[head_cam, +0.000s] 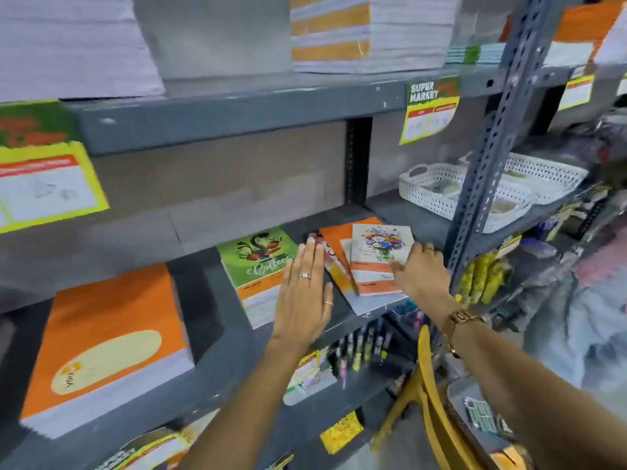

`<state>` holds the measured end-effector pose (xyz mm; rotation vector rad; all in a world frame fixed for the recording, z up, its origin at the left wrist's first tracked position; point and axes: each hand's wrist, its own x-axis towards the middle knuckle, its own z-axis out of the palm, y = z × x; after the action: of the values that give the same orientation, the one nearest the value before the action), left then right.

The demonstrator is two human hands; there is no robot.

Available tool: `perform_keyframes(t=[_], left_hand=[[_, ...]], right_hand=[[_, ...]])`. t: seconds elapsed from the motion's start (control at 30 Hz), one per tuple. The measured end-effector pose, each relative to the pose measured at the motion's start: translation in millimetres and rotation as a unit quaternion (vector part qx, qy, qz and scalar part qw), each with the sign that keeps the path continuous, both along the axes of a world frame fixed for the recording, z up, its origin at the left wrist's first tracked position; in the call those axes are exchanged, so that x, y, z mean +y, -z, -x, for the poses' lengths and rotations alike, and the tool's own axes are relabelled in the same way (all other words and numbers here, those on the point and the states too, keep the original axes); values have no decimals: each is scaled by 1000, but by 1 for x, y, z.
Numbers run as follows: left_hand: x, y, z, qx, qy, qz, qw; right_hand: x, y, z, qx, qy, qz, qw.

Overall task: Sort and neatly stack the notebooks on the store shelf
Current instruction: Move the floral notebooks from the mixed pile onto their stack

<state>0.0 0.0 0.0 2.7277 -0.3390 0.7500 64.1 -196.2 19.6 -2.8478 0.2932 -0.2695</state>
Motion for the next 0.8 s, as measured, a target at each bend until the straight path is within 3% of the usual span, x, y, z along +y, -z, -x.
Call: perform_keyframes(t=[0.33, 0.5, 0.6, 0.73, 0.8], left_hand=[[-21, 49, -40, 136, 59, -51, 988], [-27, 69, -46, 207, 65, -50, 975], [-28, 81, -43, 233, 69, -61, 968], [-26, 87, -40, 248, 66, -107, 961], [-23, 84, -36, 255, 69, -106, 959]], right_hand=[[-13, 35, -60, 134, 113, -119, 977], [-24, 40, -76, 130, 134, -200, 962], [-24, 36, -80, 156, 163, -187, 956], [-11, 33, -78, 88, 206, -179, 958], [-4, 29, -75, 29, 200, -230, 952]])
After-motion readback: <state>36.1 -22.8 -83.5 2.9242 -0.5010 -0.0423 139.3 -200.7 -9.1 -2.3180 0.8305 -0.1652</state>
